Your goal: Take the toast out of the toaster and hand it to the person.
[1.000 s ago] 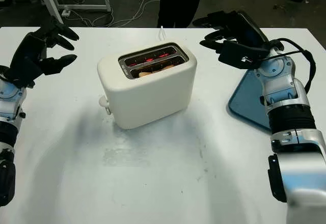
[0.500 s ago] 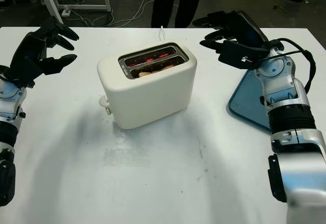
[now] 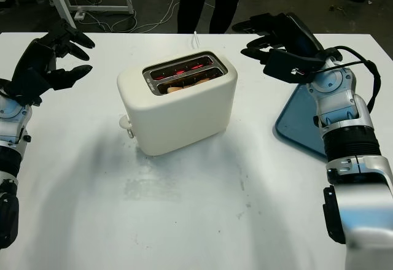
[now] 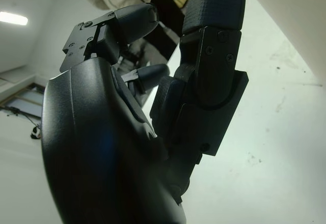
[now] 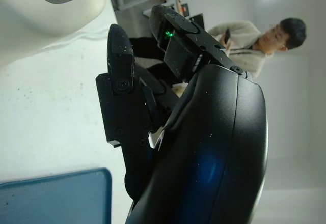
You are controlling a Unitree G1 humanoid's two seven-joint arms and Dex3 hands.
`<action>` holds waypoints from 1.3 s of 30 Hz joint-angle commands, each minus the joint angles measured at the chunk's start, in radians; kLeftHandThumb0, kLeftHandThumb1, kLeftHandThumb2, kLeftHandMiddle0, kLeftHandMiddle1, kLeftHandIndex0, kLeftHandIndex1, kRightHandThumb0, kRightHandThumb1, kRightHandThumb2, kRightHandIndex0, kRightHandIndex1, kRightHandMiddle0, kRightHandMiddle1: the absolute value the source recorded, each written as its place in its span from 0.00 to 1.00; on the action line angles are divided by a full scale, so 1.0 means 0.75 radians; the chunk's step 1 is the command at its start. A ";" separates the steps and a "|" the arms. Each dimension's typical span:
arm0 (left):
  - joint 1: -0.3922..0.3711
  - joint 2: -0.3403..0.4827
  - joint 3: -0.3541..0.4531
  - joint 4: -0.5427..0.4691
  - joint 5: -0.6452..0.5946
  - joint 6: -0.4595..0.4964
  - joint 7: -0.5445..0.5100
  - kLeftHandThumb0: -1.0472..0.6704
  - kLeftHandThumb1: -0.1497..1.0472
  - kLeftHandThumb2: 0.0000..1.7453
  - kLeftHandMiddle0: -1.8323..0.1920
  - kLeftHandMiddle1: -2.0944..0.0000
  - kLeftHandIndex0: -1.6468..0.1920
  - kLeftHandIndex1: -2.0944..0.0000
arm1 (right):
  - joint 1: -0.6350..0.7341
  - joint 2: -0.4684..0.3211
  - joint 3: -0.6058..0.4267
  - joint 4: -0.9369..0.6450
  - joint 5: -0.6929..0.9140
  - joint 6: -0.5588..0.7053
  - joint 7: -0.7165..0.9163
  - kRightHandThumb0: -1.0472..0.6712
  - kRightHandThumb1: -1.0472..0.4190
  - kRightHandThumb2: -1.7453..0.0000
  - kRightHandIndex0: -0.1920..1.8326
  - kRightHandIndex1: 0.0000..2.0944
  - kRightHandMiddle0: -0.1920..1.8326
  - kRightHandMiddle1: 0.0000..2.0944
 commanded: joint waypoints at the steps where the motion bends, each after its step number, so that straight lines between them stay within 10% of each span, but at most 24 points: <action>1: -0.023 -0.002 0.003 0.006 -0.005 -0.015 0.004 0.00 0.89 0.14 0.87 0.23 0.83 0.30 | -0.008 -0.007 -0.006 0.014 0.006 -0.027 -0.003 0.38 0.09 0.86 0.56 0.00 0.47 0.00; 39: -0.018 -0.003 0.003 -0.004 -0.001 -0.004 0.012 0.00 0.89 0.14 0.87 0.22 0.83 0.29 | -0.012 -0.003 -0.007 0.011 0.012 -0.007 0.007 0.36 0.09 0.86 0.56 0.00 0.47 0.00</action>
